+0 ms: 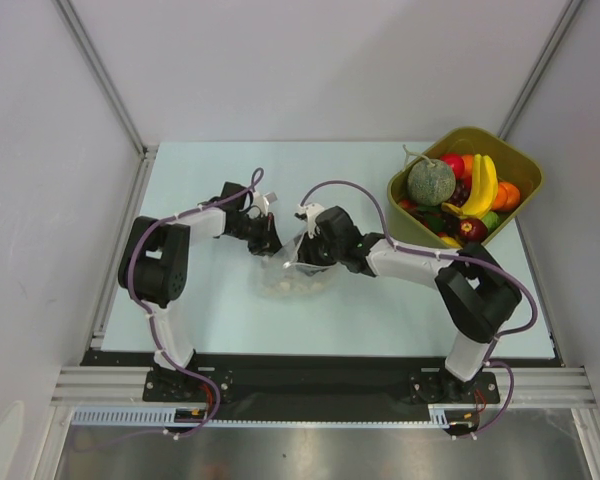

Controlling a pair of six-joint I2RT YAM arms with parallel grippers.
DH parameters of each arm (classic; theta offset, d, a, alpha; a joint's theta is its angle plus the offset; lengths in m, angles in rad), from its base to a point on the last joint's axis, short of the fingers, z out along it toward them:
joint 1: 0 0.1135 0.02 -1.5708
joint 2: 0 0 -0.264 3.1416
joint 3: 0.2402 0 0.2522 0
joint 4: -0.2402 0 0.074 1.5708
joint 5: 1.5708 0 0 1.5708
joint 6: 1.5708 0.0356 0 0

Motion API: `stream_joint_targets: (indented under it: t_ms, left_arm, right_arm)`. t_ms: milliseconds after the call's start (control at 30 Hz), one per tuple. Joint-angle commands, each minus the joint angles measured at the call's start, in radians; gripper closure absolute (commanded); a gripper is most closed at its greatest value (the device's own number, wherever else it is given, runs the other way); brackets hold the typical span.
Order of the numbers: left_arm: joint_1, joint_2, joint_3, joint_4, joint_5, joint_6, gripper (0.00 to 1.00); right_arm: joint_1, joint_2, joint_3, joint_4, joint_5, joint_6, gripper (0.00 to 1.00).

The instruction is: Open the zip-top bag and remove the fake food

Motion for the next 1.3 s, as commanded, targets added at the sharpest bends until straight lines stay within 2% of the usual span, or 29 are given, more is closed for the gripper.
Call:
stream_joint_targets:
  t_ms: [0, 333, 767, 967, 1267]
  left_arm:
    - [0.010, -0.043, 0.001, 0.017, -0.019, 0.010, 1.00]
    - [0.022, -0.040, 0.038, 0.001, -0.104, 0.014, 0.99]
    - [0.048, -0.062, 0.042, -0.026, -0.197, 0.034, 0.99]
    - [0.087, -0.084, 0.055, -0.022, -0.205, 0.031, 1.00]
    - [0.110, -0.101, 0.073, -0.022, -0.220, 0.028, 1.00]
  right_arm:
    - [-0.012, -0.070, 0.054, -0.068, -0.015, 0.011, 0.73]
    - [-0.026, -0.228, 0.094, -0.222, 0.007, 0.017, 0.74]
    - [-0.093, -0.410, 0.108, -0.269, -0.010, 0.109, 0.75]
    - [-0.234, -0.504, 0.131, -0.318, 0.013, 0.079, 0.75]
    - [-0.597, -0.541, 0.145, -0.360, 0.065, 0.014, 0.76]
